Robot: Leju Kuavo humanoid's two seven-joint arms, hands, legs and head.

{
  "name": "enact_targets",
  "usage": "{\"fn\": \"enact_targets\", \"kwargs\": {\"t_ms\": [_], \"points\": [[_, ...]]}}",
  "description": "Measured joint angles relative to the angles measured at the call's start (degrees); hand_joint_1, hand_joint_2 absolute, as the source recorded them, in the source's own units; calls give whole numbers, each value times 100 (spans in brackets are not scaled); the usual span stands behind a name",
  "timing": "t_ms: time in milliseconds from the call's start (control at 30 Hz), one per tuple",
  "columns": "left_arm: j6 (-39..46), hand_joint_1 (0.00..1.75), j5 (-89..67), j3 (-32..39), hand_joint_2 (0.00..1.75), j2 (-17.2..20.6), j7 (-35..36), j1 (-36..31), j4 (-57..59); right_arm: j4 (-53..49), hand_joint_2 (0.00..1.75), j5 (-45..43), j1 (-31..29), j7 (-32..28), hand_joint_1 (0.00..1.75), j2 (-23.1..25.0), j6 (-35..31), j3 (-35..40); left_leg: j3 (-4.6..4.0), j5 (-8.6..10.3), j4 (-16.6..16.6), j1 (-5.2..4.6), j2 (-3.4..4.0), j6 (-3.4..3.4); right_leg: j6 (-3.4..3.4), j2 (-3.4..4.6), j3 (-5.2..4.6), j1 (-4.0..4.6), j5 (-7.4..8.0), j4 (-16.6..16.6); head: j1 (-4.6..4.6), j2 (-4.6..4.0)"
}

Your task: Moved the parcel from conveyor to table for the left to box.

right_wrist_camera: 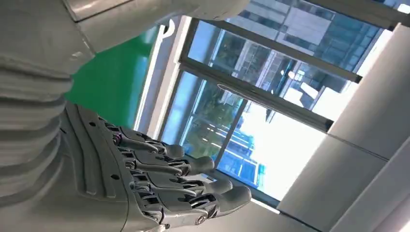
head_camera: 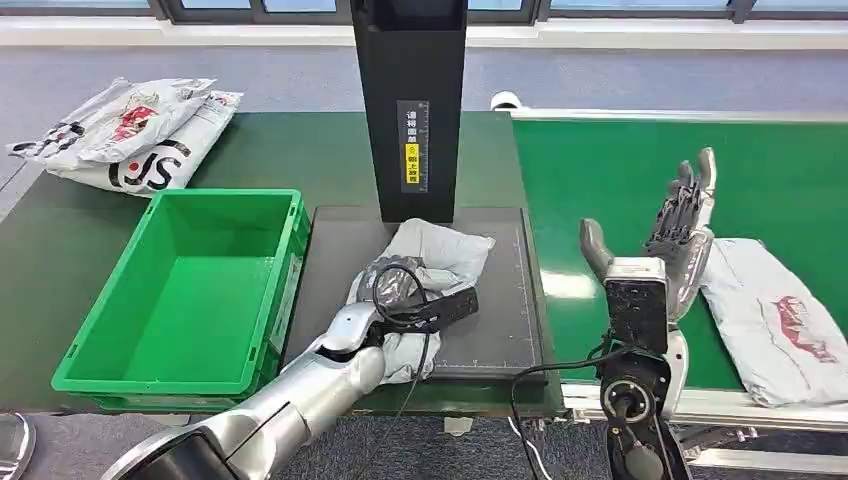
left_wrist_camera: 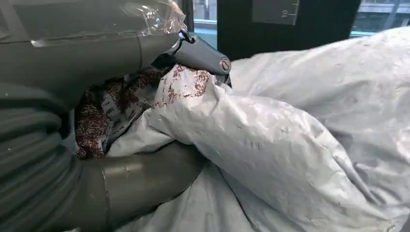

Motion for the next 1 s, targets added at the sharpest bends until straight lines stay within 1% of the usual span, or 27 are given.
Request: {"fn": "enact_targets", "kwargs": {"t_ms": [200,367,467,567,633,767,1000], "points": [[81,175,-79,35,175,28,-19,-2,2,2,175,-2,-1,0,0,2,0,0,-1,0,0,0,-1,0,0,0,-1,0,0,0,0,0],[411,175,-225,219,175,68,-289,7,-103,2,175,20,-5,17,0,33,33,0,-3,1,0,0,-1,-1,0,1,-6,0,0,0,0,0],[577,175,-330,398,175,140,-474,13,-499,2,175,66,-3,35,0,37,31,0,-10,4,0,1,-5,0,-1,1,-10,1,0,1,0,0],[555,175,-475,577,175,254,-494,25,-1107,2,175,107,8,55,0,42,24,0,-11,4,0,1,-5,0,-1,2,-12,1,1,2,2,-2],[627,175,-627,660,175,384,-522,64,-1641,0,175,111,32,57,0,39,-24,-13,-12,4,0,1,-4,0,-1,3,-15,1,1,2,0,0],[535,175,-820,859,175,774,-466,71,-2899,-7,175,107,162,52,0,37,-90,-77,-14,4,-1,1,-2,-1,-1,7,-20,1,0,2,0,0],[690,175,-1097,1219,175,1369,-511,37,-4263,-96,175,-26,415,-37,0,-50,-365,-179,-15,6,-1,5,-2,-4,-3,8,-22,5,0,2,0,0]]}}
